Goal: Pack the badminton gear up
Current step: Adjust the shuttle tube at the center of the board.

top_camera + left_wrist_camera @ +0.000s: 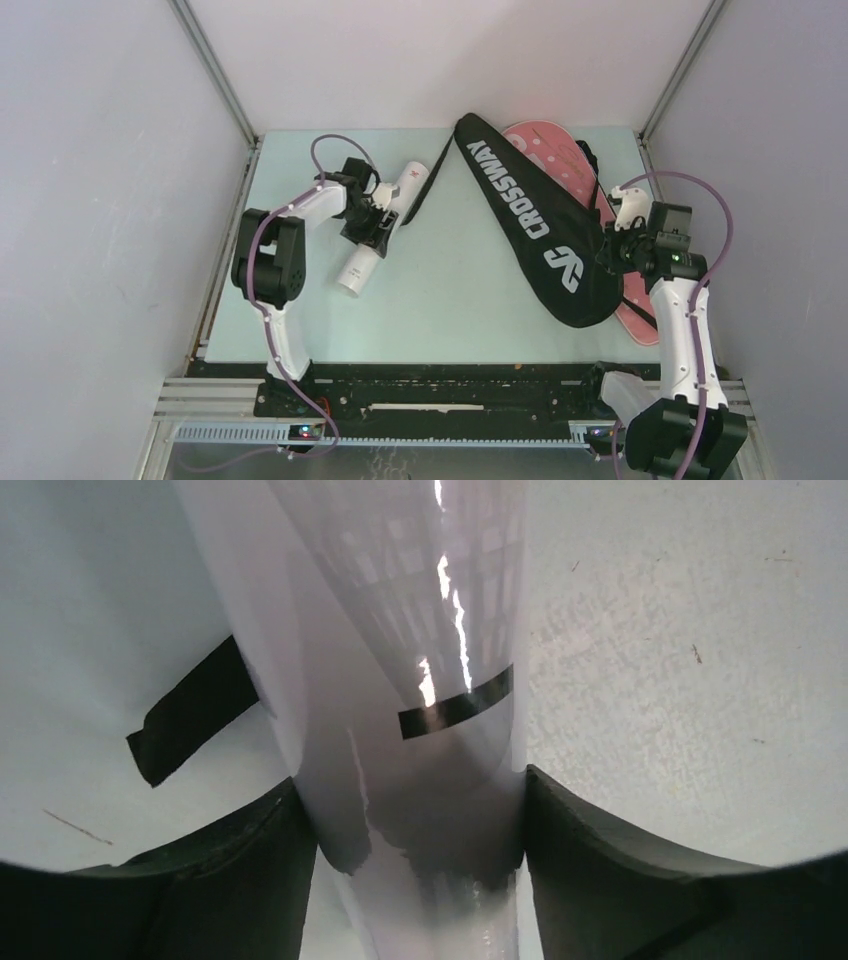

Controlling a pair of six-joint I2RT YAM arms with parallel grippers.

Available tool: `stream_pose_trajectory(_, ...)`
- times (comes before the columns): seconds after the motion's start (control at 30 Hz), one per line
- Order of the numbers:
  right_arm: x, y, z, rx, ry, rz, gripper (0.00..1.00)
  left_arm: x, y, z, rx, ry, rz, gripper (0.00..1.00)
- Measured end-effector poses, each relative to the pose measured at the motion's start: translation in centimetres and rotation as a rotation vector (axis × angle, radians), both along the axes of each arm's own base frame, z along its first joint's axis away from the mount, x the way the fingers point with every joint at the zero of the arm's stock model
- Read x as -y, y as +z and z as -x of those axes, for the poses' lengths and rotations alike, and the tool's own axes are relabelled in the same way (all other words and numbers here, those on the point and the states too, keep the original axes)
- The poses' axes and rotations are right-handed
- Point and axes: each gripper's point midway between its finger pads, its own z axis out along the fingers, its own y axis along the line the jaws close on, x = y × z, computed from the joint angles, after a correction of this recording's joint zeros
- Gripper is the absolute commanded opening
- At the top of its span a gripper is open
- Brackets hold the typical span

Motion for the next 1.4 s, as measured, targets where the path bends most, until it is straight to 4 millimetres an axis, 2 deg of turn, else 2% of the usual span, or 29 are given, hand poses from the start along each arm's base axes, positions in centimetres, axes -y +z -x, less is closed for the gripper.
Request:
stream_pose_trajectory(0.2,1.3,0.5,0.4,-0.011,-0.047,0.017,0.03,0.4,0.1,-0.6,0.001,0.091,0.016,0.26)
stream_pose_trajectory(0.27,1.6,0.2,0.4,-0.023,-0.058,0.019,0.04,0.7,0.5,-1.0,0.014,0.135,0.039,0.06)
stream_pose_trajectory(0.3,1.7,0.0,0.3,-0.030,-0.064,0.020,0.05,1.0,0.8,-1.1,0.019,0.153,0.054,0.01)
stream_pose_trajectory(0.47,2.3,-0.9,-0.3,-0.077,-0.087,0.008,0.10,3.5,2.3,-1.3,0.016,0.232,0.183,0.00)
stream_pose_trajectory(0.67,1.1,-2.8,-0.4,-0.160,-0.059,-0.065,0.12,8.9,2.7,-1.2,-0.023,0.264,0.321,0.00)
stream_pose_trajectory(0.8,-1.2,-4.5,-0.2,-0.242,-0.003,-0.112,0.18,12.0,2.0,-1.2,-0.066,0.317,0.385,0.08)
stream_pose_trajectory(0.9,-2.7,-5.8,-0.4,-0.291,0.033,-0.143,0.27,13.0,1.5,-1.4,-0.086,0.375,0.413,0.17)
stream_pose_trajectory(0.97,-3.2,-6.6,-0.4,-0.317,0.051,-0.147,0.42,13.5,1.4,-1.5,-0.093,0.408,0.425,0.29)
stream_pose_trajectory(1.07,-2.9,-7.7,0.1,-0.355,0.055,-0.115,0.59,14.1,1.3,-1.9,-0.091,0.436,0.441,0.52)
stream_pose_trajectory(1.1,-2.6,-8.2,0.6,-0.377,0.056,-0.093,0.66,14.2,1.3,-1.9,-0.090,0.439,0.443,0.56)
stream_pose_trajectory(1.2,-1.8,-8.6,1.3,-0.408,0.052,-0.057,0.94,14.6,1.3,-1.8,-0.091,0.444,0.442,0.67)
stream_pose_trajectory(1.23,-1.6,-8.5,1.4,-0.408,0.055,-0.048,0.99,14.6,1.3,-1.8,-0.089,0.440,0.441,0.71)
stream_pose_trajectory(1.33,-1.1,-7.8,1.2,-0.387,0.058,-0.028,1.00,14.4,1.1,-1.6,-0.083,0.417,0.424,0.82)
stream_pose_trajectory(1.4,-1.0,-6.6,0.8,-0.342,0.066,-0.019,1.00,14.0,1.2,-1.4,-0.075,0.391,0.410,0.87)
